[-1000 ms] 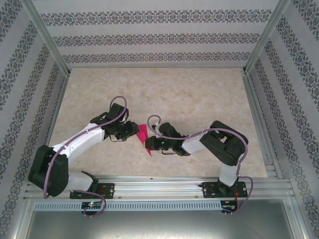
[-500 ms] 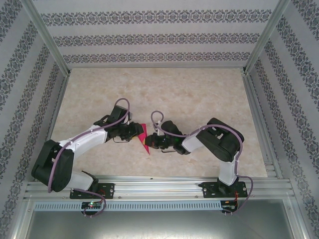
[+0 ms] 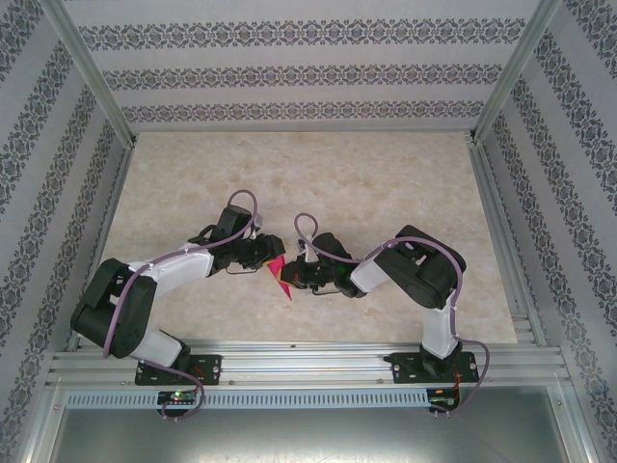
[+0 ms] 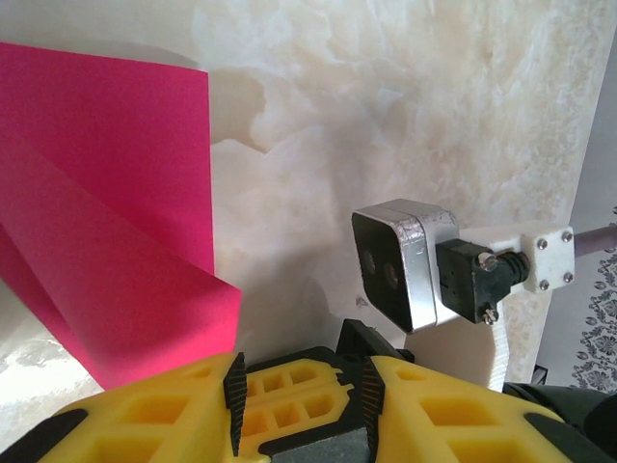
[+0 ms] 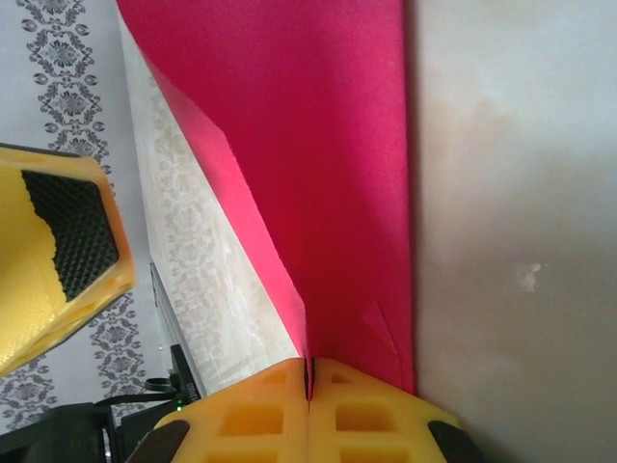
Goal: Fold a paper plane with a square sheet of paper (pick it up from the middle)
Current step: Fold the wing for the fifth time at the center of the table.
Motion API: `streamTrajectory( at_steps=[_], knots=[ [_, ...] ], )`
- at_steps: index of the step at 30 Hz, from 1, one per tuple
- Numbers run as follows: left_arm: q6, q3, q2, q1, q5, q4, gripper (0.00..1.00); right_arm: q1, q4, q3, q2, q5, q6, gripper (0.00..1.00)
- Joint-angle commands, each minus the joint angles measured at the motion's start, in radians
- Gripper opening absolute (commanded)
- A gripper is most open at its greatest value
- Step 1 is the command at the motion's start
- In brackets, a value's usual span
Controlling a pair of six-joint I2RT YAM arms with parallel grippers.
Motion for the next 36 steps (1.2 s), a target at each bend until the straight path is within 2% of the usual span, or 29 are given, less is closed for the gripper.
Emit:
streamTrajectory(
  at_steps=[1, 12, 19, 26, 31, 36],
  knots=[
    [0.003, -0.03, -0.015, 0.006, 0.024, 0.058, 0.4, -0.014, 0.003, 0.016, 0.018, -0.03, 0.03, 0.0],
    [-0.015, -0.065, -0.002, 0.006, 0.022, 0.165, 0.41, -0.015, -0.007, 0.034, 0.031, -0.033, 0.049, 0.0],
    [-0.003, -0.045, 0.074, 0.006, 0.011, 0.183, 0.41, -0.016, -0.015, 0.032, 0.032, -0.025, 0.054, 0.01],
    [-0.006, -0.035, 0.128, 0.006, -0.013, 0.211, 0.4, -0.017, -0.025, 0.023, 0.017, -0.016, 0.042, 0.08],
    [0.005, -0.019, 0.133, 0.007, -0.023, 0.187, 0.4, -0.015, -0.11, 0.014, -0.038, 0.016, -0.009, 0.2],
    [0.008, -0.015, 0.144, 0.005, -0.027, 0.169, 0.4, -0.013, -0.227, 0.008, -0.085, 0.051, -0.07, 0.21]
  ],
)
